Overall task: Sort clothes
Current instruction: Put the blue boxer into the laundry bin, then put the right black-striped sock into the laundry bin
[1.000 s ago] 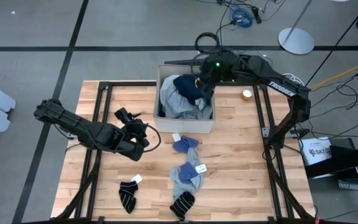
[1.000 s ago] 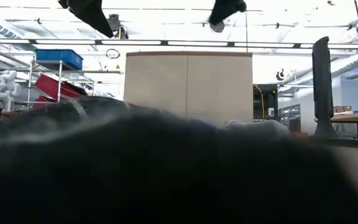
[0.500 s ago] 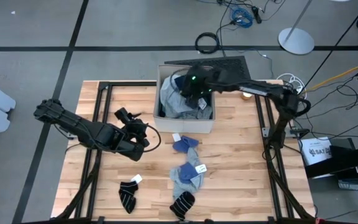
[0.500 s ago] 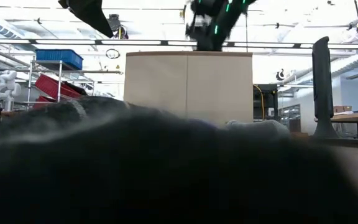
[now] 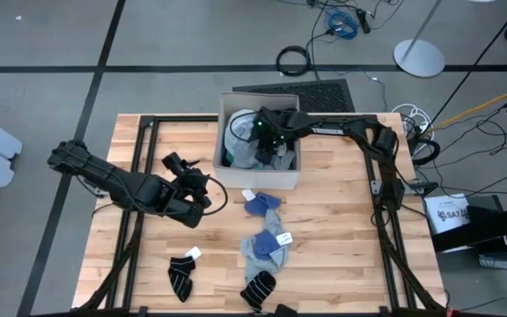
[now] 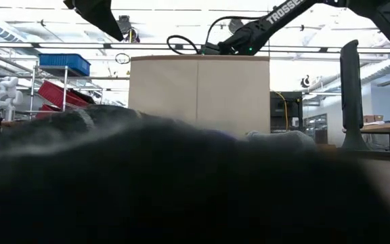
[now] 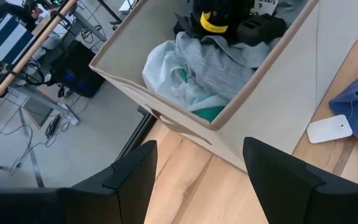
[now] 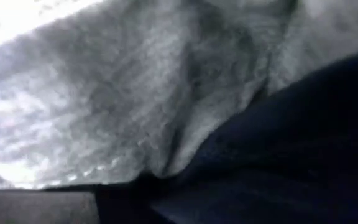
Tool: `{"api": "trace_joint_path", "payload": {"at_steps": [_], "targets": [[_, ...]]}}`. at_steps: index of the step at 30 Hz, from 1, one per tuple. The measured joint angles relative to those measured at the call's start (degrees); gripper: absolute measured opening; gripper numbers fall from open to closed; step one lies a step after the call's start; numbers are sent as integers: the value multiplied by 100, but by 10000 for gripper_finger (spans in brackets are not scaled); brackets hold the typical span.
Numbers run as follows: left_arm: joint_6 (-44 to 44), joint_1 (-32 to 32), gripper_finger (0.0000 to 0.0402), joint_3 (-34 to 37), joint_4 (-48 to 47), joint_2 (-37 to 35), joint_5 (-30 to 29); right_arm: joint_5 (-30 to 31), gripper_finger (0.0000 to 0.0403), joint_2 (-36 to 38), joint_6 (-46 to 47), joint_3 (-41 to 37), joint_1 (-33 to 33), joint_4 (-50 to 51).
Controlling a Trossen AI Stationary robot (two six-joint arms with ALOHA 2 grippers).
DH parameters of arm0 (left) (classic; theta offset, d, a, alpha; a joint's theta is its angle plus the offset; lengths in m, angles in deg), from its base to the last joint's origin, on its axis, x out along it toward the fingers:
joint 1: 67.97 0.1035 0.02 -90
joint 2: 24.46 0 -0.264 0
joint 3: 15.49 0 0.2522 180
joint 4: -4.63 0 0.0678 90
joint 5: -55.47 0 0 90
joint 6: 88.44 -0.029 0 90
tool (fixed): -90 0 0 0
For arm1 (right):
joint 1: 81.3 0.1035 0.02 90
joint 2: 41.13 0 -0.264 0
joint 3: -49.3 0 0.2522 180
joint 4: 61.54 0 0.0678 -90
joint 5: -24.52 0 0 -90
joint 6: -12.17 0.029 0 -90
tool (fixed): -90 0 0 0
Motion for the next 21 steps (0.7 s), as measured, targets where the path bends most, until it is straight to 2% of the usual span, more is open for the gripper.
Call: {"api": "trace_joint_path", "payload": {"at_steps": [5,11,16,18,21], "targets": [[-6,0,248,0,-3,0,-2,-2,173,257,-153,319,20,574],[-6,0,248,-2,-1,0,-9,-95,173,910,-160,1112,170,1607],[7,0,248,-2,6,0,-7,-128,173,1460,-198,1246,385,1981],[9,0,248,-2,14,0,3,-408,173,1688,-243,1254,489,2019],[-15,0,248,-2,69,0,200,-1138,173,1932,-290,1257,696,2082]]}}
